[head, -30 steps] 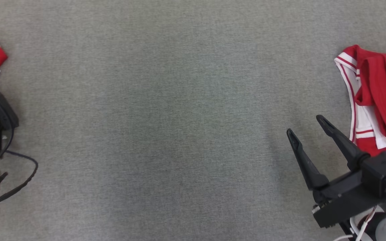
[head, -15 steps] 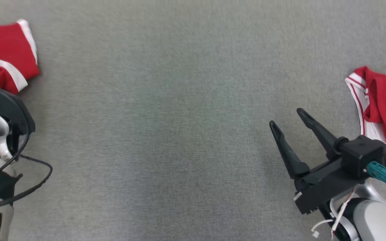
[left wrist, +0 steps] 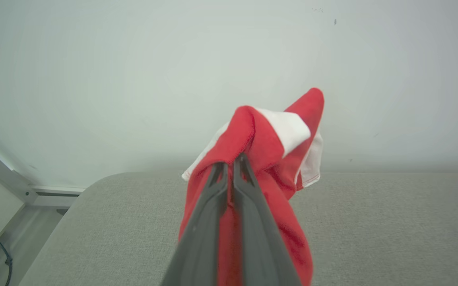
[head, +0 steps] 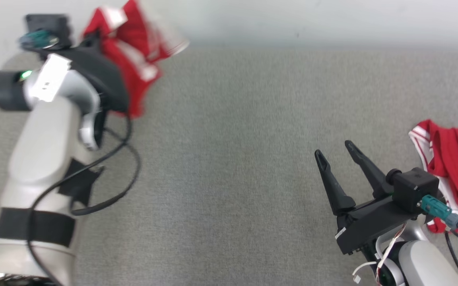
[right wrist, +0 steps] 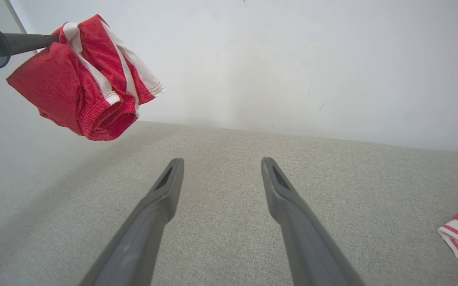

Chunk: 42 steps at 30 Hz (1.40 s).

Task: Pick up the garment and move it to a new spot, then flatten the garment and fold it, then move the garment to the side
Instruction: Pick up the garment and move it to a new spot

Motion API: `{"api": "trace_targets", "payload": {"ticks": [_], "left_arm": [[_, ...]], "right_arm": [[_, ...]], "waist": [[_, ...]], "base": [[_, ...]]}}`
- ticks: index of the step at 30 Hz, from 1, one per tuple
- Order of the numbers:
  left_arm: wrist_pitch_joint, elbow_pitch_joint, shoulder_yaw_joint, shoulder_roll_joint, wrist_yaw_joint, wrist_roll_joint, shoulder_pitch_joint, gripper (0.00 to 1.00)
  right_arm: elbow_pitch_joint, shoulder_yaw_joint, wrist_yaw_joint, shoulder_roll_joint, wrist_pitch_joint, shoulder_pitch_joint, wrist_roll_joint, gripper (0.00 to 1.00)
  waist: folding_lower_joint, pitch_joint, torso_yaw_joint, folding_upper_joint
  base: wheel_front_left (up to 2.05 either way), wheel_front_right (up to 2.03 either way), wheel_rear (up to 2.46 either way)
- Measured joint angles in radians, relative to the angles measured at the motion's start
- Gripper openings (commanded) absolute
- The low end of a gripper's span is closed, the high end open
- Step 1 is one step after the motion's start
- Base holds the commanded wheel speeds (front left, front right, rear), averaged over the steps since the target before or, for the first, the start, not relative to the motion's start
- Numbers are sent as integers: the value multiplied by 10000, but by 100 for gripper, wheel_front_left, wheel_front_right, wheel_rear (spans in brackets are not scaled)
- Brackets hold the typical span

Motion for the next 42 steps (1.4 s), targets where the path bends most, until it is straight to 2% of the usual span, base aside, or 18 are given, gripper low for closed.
{"api": "trace_targets", "payload": {"ticks": [5, 9, 12, 17, 21, 25, 28, 35, 40, 42], "left_arm": [[-221, -441, -512, -849, -667, -84, 42, 0], [-391, -861, -1028, -830, -1262, -224, 572, 0], [-449, -1156, -1452, -752, -1522, -368, 1247, 0], [-422, -2178, -2219, -681, -1532, -807, 2322, 0], [-288, -3467, -3664, -514, -1511, -1728, 3195, 0], [-31, -3939, -4278, -537, -1034, -2080, 3914, 0], [8, -3969, -4343, -472, -729, -2236, 4262, 0], [217, -3492, -4890, -508, -727, -2397, 4474, 0], [349, -2272, -4497, -485, -593, -2194, 4498, 0], [345, -1854, -4274, -416, -412, -2194, 4493, 0]], "right_arm": [[518, 102, -58, 236, -242, 48, 46, 100], [853, 305, -58, 456, -414, 229, 48, 100], [989, 445, -59, 529, -479, 569, 48, 100], [955, 541, -100, 529, -583, 1143, 48, 100], [828, 577, -176, 527, -612, 1436, 48, 100], [746, 606, -174, 495, -627, 1628, 48, 100], [637, 640, -174, 483, -627, 1695, 48, 100], [512, 633, -146, 405, -635, 1697, 48, 100], [422, 604, -144, 378, -642, 1695, 48, 100], [424, 596, -128, 368, -663, 1685, 48, 100]], "waist": [[0, -664, 58, 0], [-1, -1176, -55, -2], [0, -1527, -245, -1], [-1, -1959, -779, -1], [-1, -2209, -1284, -1], [-1, -2386, -1820, -1], [0, -2461, -2223, -1], [0, -2473, -2944, -1], [0, -2322, -3333, -1], [1, -2232, -3414, 1]], "base": [[0, 0, 0], [0, 0, 0], [0, 0, 0], [0, 0, 0], [0, 0, 0], [0, 0, 0], [0, 0, 0], [0, 0, 0], [0, 0, 0], [0, 0, 0]]}}
